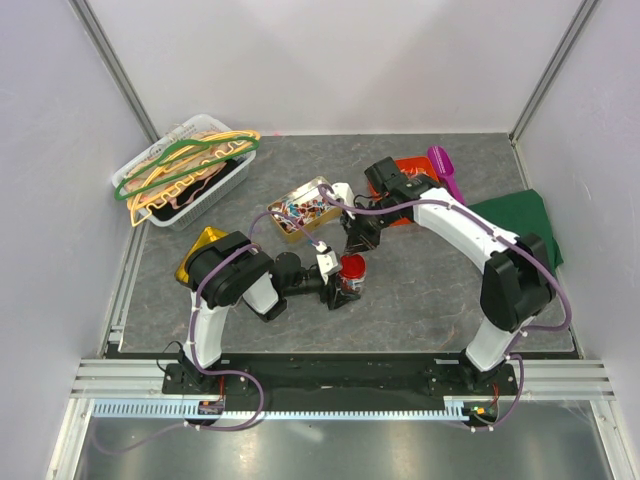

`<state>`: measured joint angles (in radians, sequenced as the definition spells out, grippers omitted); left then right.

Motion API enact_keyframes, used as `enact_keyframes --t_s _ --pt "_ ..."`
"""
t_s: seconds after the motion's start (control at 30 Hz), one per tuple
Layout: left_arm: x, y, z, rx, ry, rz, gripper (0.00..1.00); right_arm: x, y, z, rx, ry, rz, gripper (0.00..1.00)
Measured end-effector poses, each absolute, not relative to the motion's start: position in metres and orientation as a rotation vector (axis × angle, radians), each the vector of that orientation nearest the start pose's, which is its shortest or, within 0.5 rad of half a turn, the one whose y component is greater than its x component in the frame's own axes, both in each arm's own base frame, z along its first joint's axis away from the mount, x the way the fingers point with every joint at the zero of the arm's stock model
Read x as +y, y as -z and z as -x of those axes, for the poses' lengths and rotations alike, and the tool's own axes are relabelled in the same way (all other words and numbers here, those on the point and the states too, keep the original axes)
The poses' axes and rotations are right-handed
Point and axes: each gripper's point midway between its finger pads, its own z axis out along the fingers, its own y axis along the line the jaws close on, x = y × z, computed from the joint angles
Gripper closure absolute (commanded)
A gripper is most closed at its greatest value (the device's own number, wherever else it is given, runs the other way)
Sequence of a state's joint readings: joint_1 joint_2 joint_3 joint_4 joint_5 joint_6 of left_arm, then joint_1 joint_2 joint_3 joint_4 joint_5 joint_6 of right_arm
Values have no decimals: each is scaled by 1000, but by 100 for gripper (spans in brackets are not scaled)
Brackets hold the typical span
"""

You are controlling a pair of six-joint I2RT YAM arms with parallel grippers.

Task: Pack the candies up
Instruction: Screw the bottle lid onto the packing bottle.

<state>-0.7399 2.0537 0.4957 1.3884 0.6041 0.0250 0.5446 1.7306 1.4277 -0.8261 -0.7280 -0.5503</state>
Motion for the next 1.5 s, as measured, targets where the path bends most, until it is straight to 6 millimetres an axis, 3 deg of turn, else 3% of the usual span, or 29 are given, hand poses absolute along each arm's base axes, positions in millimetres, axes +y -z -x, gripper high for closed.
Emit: enact_keyframes --t_s 0.37,0.67,0.8,0.9,1.0,1.27,1.33,1.5 --pt "-353 -25 -237 1462 1046 -1099 50 259 -144 -264 2038 -933 1510 83" --pt "-354 -25 -234 1454 1063 -1115 50 256 -144 -257 2025 -943 1544 82" --pt "-354 -25 -232 1452 1068 -1120 50 254 -145 -254 2016 -924 1567 70" --pt "-354 -25 -232 1452 1067 -1119 48 250 -146 -250 2047 -910 1546 48" --pt "-353 -25 -236 1459 1051 -1105 37 239 -150 -249 2096 -874 1488 33" --pt "-351 -25 -240 1466 1037 -1092 13 211 -197 -280 2024 -721 1284 18" --pt "-351 -25 -241 1468 1035 -1089 2 208 -201 -283 2011 -707 1266 14" --pt "-351 -23 -241 1475 1032 -1090 0 204 -206 -292 1993 -685 1227 2"
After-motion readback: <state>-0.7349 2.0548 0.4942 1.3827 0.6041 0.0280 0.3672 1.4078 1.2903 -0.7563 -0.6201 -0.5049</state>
